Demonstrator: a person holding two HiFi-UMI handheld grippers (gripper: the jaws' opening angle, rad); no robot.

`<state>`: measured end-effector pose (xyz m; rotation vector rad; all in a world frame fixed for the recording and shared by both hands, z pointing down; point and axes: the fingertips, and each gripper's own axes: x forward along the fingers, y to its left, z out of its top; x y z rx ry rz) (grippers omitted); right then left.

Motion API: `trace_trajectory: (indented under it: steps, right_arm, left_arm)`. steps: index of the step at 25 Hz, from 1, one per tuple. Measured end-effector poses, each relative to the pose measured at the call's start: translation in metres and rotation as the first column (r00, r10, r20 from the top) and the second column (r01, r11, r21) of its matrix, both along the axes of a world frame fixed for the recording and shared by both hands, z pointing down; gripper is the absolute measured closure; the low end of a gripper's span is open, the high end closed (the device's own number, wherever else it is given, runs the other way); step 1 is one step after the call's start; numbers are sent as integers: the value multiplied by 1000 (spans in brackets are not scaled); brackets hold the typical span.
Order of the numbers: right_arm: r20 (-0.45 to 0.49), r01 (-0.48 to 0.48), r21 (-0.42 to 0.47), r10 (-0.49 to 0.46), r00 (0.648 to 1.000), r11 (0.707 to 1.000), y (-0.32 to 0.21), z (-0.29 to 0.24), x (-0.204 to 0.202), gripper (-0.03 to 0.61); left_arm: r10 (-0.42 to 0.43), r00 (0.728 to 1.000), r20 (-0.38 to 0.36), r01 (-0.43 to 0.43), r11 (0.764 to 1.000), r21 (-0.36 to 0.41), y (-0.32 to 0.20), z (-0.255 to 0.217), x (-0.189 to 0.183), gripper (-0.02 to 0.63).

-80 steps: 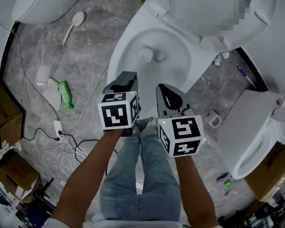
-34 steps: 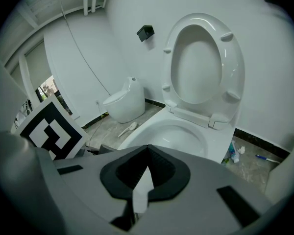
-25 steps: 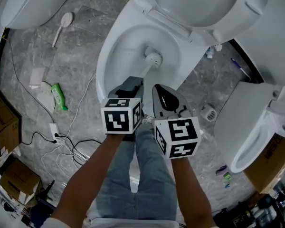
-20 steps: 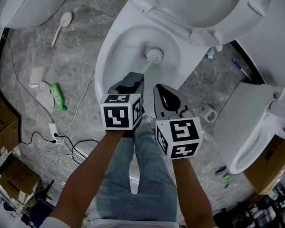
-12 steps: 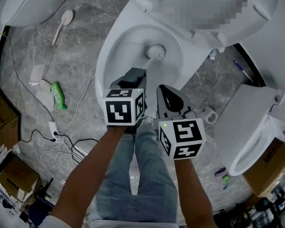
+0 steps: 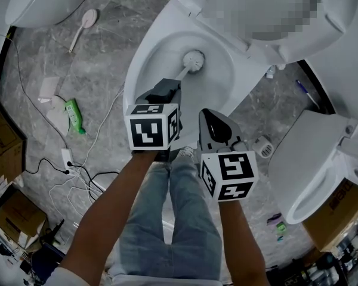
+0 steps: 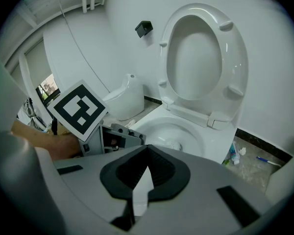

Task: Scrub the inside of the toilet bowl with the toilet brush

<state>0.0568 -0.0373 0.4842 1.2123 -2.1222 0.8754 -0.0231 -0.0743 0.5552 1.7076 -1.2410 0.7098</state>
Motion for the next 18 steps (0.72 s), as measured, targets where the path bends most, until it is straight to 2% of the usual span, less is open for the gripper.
trace_trajectory:
  steps: [11,18]
  right_arm:
    - [17,24,6,-25,1000,1000,7,-3,-17,580]
    - [25,3,-6,-2,1000,1000,6,4,-18,580]
  left_arm:
    - [-43,999,25,43,999,-2,17,-7,-30,457]
    - [-17,1000,16,17,1000,-15,30,2,-18,457]
